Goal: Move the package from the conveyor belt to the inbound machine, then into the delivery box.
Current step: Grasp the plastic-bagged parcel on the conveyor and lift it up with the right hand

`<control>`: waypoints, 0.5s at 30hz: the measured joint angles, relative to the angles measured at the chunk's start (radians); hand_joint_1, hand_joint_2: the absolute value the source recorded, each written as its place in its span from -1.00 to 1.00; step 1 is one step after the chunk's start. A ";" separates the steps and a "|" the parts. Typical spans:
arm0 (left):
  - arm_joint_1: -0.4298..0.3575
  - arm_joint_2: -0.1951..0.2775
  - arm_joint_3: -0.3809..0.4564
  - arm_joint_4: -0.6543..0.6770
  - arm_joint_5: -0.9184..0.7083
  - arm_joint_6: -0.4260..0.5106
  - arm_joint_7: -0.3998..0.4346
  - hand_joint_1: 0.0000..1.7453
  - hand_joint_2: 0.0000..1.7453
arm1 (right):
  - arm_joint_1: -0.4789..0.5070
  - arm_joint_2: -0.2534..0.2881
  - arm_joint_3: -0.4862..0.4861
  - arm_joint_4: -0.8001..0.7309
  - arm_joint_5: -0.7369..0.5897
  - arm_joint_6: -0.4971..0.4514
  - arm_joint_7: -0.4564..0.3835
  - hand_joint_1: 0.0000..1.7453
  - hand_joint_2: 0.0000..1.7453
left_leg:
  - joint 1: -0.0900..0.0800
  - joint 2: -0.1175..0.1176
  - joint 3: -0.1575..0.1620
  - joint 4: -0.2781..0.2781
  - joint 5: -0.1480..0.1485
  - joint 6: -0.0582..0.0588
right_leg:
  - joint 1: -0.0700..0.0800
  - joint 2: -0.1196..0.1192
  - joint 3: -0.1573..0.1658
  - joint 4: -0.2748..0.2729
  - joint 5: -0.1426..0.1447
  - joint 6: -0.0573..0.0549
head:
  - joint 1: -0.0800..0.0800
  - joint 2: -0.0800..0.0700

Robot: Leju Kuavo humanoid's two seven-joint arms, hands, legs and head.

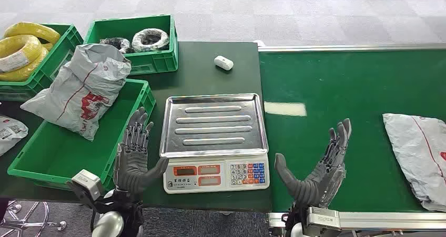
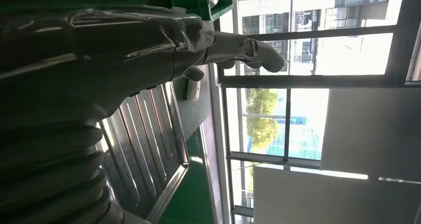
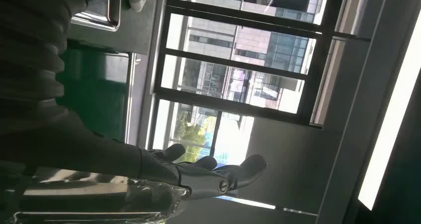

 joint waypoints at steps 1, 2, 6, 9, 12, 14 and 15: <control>0.000 0.000 -0.001 0.000 0.000 0.000 0.000 -1.00 1.00 | 0.000 0.000 0.000 0.000 0.000 0.000 0.000 -1.00 1.00 | 0.000 0.000 0.000 0.000 0.000 0.000 | 0.000 0.000 0.000 0.000 0.000 0.000 | 0.000 0.000; 0.000 0.001 -0.001 0.000 0.000 0.000 0.000 -1.00 1.00 | 0.000 0.000 0.000 0.000 0.000 0.000 0.000 -1.00 1.00 | 0.000 0.000 0.000 0.000 0.000 0.000 | 0.000 0.000 0.000 0.000 0.000 0.000 | 0.000 0.000; 0.000 0.003 -0.004 0.000 0.000 0.002 0.000 -1.00 1.00 | 0.000 -0.001 0.001 0.000 0.006 -0.003 0.001 -1.00 1.00 | 0.000 0.000 0.000 0.000 0.000 0.000 | 0.000 0.000 0.000 0.000 0.000 0.000 | 0.000 0.000; 0.001 0.005 -0.007 0.000 0.007 0.002 0.000 -1.00 1.00 | -0.006 -0.002 0.000 0.010 0.118 -0.054 0.047 -1.00 1.00 | 0.000 0.000 0.000 0.000 0.000 0.000 | 0.000 0.000 0.000 0.000 0.000 0.000 | 0.000 0.000; 0.003 0.004 -0.009 0.000 0.011 -0.001 0.000 -1.00 1.00 | -0.036 -0.006 -0.013 0.044 0.376 -0.116 0.188 -1.00 1.00 | 0.000 0.000 0.000 0.000 0.000 0.000 | 0.000 0.000 0.000 0.000 0.000 0.000 | 0.000 0.000; 0.008 0.004 -0.011 -0.002 0.011 -0.011 0.000 -1.00 1.00 | -0.070 -0.013 -0.042 0.074 0.588 -0.119 0.323 -1.00 1.00 | 0.000 0.000 0.000 0.000 0.000 0.000 | 0.000 0.000 0.000 0.000 0.000 0.000 | 0.000 0.000; 0.012 0.002 -0.011 -0.005 0.011 -0.020 0.000 -1.00 1.00 | -0.093 -0.019 -0.064 0.091 0.691 -0.114 0.391 -1.00 1.00 | 0.000 0.000 0.000 0.000 0.000 0.000 | 0.000 0.000 0.001 0.000 0.000 0.000 | 0.000 0.000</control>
